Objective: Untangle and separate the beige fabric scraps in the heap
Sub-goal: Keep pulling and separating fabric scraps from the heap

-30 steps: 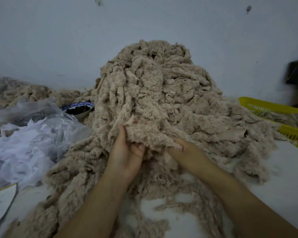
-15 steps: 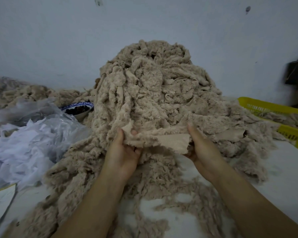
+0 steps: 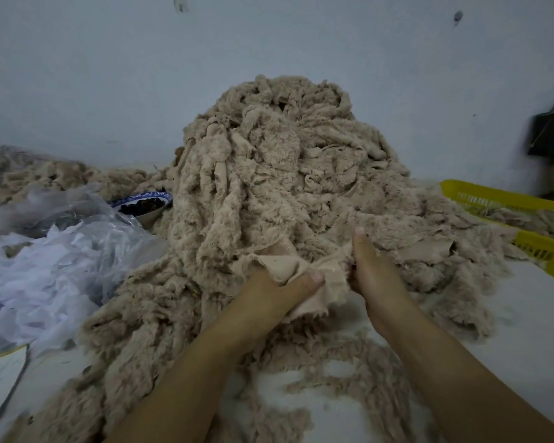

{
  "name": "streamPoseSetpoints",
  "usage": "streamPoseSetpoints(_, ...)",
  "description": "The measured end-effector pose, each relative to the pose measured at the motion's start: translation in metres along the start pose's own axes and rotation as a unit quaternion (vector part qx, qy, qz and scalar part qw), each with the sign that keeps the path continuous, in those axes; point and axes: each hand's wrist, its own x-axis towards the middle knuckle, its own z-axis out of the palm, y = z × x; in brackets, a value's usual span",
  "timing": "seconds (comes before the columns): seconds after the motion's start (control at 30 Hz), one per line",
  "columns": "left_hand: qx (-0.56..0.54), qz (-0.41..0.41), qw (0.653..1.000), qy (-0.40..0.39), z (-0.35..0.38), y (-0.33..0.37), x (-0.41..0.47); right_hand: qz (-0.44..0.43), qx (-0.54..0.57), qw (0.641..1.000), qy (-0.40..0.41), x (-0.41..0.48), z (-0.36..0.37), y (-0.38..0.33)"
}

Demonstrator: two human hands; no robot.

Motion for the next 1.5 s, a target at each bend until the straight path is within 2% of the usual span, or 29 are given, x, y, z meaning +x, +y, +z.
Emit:
streamPoseSetpoints(0.1,-0.018,-0.02,0.999,-0.034,0.002,0.004,-0.003,-0.005,-0.023,0.999,0.036,0.003,-0.001,0.001)
streamPoseSetpoints(0.2,-0.065,-0.048,0.997,-0.021,0.003,0.007,-0.005,-0.011,-0.03,0.999,0.036,0.005,-0.003,0.001)
streamPoseSetpoints(0.37,-0.17,-0.105,0.98,0.019,0.0,0.004,-0.006,-0.039,-0.065,0.992,-0.106,-0.005,0.002,0.004)
streamPoseSetpoints(0.53,-0.24,-0.145,0.959,-0.032,0.001,0.003,-0.006,-0.063,-0.141,0.988,0.018,0.004,0.006,0.006)
streamPoseSetpoints(0.7,-0.375,-0.116,0.92,-0.002,-0.012,0.008,-0.005,0.021,-0.019,0.99,0.135,0.017,-0.02,-0.003)
streamPoseSetpoints(0.77,-0.365,-0.119,0.923,0.021,-0.013,0.008,-0.002,-0.02,-0.041,0.996,0.082,0.015,-0.022,-0.001)
streamPoseSetpoints(0.87,-0.355,-0.128,0.926,-0.009,-0.007,0.007,-0.002,-0.097,-0.128,0.981,-0.106,0.002,-0.002,0.003)
streamPoseSetpoints(0.9,-0.37,-0.128,0.92,-0.027,-0.006,0.006,-0.003,-0.092,-0.128,0.977,-0.144,-0.003,0.004,0.001)
streamPoseSetpoints(1.0,-0.389,-0.127,0.91,-0.069,-0.006,0.009,-0.007,-0.041,-0.03,0.962,-0.27,-0.01,0.007,-0.001)
streamPoseSetpoints(1.07,-0.354,-0.126,0.922,-0.09,-0.006,0.008,-0.006,-0.037,-0.061,0.939,-0.335,-0.016,0.008,-0.003)
streamPoseSetpoints(1.2,-0.197,-0.148,0.966,-0.074,-0.008,-0.001,-0.001,-0.064,-0.084,0.936,-0.335,-0.015,0.0,-0.006)
streamPoseSetpoints(1.3,-0.096,-0.17,0.981,-0.003,-0.007,-0.006,0.001,-0.086,-0.145,0.936,-0.307,-0.008,-0.003,-0.003)
streamPoseSetpoints(1.33,-0.075,-0.161,0.984,0.025,-0.005,-0.005,0.001,-0.086,-0.118,0.947,-0.286,-0.006,-0.003,-0.003)
streamPoseSetpoints(1.37,-0.054,-0.141,0.987,0.058,-0.004,-0.005,0.002,-0.086,-0.034,0.966,-0.24,-0.002,-0.003,-0.004)
streamPoseSetpoints(1.4,-0.026,-0.116,0.987,0.105,-0.005,-0.008,0.003,-0.078,0.099,0.977,-0.171,0.004,-0.007,-0.006)
streamPoseSetpoints(1.47,0.047,-0.054,0.978,0.194,-0.009,-0.014,0.005,-0.051,0.343,0.936,-0.061,0.018,-0.021,-0.013)
streamPoseSetpoints(1.5,0.085,-0.024,0.97,0.226,-0.012,-0.016,0.005,-0.021,0.386,0.922,-0.029,0.02,-0.026,-0.013)
